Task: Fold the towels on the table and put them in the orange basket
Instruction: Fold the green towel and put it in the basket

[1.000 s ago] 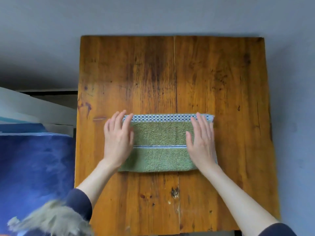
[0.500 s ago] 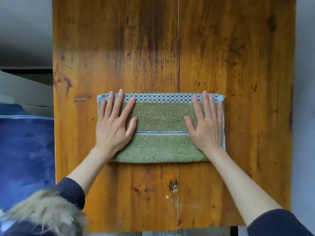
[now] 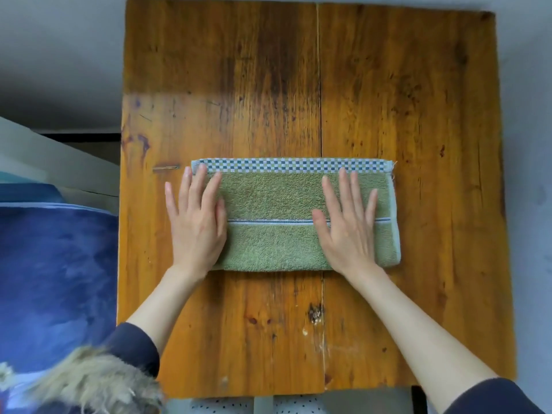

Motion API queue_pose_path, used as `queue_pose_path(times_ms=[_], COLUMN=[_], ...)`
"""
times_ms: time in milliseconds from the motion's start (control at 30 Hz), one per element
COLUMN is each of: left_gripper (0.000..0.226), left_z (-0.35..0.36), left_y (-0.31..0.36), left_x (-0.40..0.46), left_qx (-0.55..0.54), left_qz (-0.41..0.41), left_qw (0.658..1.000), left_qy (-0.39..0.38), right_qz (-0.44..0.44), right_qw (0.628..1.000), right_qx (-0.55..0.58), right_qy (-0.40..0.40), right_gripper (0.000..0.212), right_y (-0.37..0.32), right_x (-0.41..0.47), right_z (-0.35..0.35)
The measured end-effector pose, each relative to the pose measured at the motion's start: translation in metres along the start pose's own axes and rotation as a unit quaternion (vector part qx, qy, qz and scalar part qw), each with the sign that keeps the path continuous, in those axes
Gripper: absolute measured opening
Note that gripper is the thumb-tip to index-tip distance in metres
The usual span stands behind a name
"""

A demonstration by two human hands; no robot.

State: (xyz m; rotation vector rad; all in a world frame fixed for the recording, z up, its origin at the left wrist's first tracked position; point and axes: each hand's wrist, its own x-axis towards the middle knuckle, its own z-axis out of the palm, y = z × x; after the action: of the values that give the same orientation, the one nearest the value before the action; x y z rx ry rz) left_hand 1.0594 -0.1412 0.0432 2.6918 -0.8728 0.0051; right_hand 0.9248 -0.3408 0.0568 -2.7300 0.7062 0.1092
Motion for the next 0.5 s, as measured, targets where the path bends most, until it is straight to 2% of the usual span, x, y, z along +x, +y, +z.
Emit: queue_pose_path(times_ms=[67,133,333,500], left_gripper=[0.042,0.048,0.057,0.055], left_z=[-0.004,-0.005,0.01,0.007], left_y=[-0.006,-0.012,-0.024,-0.029], left_x=[-0.015,-0.024,-0.038,-0.034], left_qx=[0.016,0.008,0.029,-0.028], left_qz=[-0.045,-0.068,-0.024,-0.012], left_qw=[0.999,0.998,0.992,0.992], left_qy=[0.016,-0.007,-0.122,-0.119], right_qz=[-0.056,-0.085,-0.071,-0.067], right_qw=[0.998,0.996,0.995,0.994], right_qx=[0.005,-0.009,-0.073,-0.087], right_qy=[-0.006,-0.006,-0.014,-0.011], right_gripper=[0.059,0.058,0.06,0.06], right_y=[-0.026,-0.043,-0.051,-0.052], right_x=[-0.009,-0.012,-0.015,-0.015], right_z=[0.009,0.022,0.052,0.052])
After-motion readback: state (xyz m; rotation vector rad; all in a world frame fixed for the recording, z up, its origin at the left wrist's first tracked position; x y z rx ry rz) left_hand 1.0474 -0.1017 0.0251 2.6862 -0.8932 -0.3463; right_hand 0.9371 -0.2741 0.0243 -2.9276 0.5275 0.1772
